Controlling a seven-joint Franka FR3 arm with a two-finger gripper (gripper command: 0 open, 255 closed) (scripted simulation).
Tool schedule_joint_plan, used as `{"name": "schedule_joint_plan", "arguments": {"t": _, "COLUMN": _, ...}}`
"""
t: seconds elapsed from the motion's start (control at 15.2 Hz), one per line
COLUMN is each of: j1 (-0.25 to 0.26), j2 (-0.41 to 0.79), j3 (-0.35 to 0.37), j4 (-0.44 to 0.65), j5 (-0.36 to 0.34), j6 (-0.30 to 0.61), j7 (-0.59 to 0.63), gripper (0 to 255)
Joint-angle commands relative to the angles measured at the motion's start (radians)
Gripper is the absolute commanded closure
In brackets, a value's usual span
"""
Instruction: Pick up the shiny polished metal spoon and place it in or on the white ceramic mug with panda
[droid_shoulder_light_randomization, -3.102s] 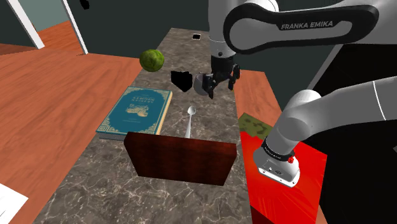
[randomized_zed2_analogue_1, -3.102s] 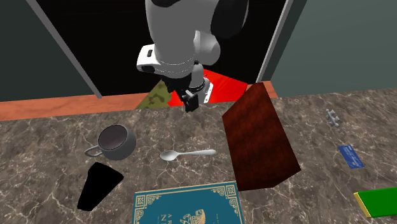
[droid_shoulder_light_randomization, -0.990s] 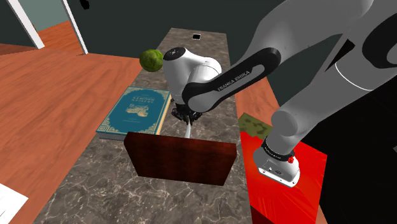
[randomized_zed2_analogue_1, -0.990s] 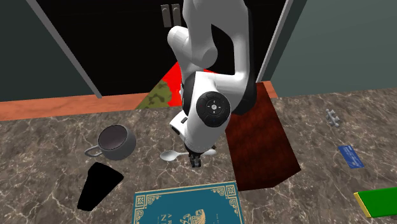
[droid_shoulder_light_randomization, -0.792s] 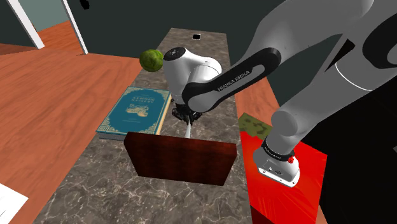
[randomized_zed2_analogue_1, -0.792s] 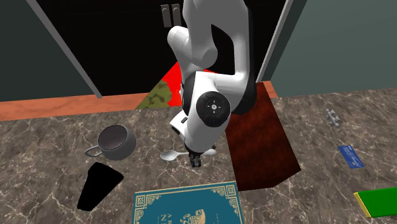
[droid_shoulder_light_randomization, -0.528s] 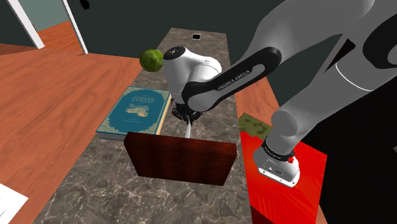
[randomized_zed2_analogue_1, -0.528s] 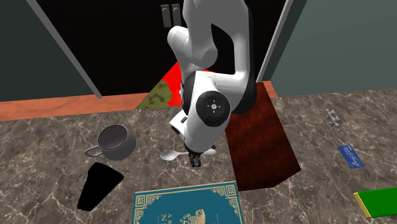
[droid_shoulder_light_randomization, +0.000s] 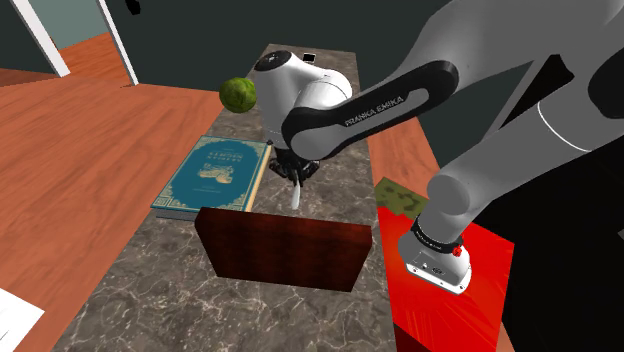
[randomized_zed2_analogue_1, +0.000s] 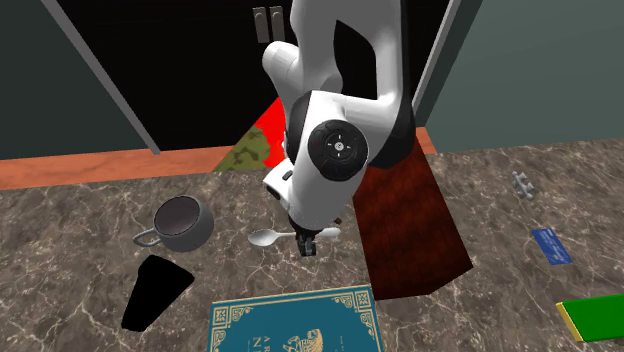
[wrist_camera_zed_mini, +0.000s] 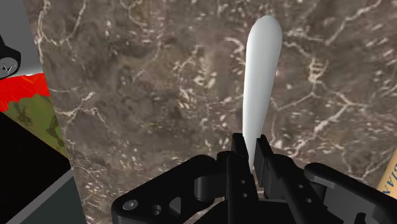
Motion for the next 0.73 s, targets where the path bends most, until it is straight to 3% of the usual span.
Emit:
{"name": "schedule_joint_plan", "arguments": {"t": 0.0, "j1": 0.007, "j2": -0.02, "j3": -0.014, "j4": 0.013, "j5": 0.009, "j6": -0.03, "j7": -0.013, "gripper": 255}}
{"name": "schedule_joint_plan", "arguments": {"t": 0.66, "j1": 0.025, "j2": -0.087, "j3": -0.068, "j4": 0.1, "j5": 0.027, "j6": -0.176, "j7": -0.055, "gripper": 255}}
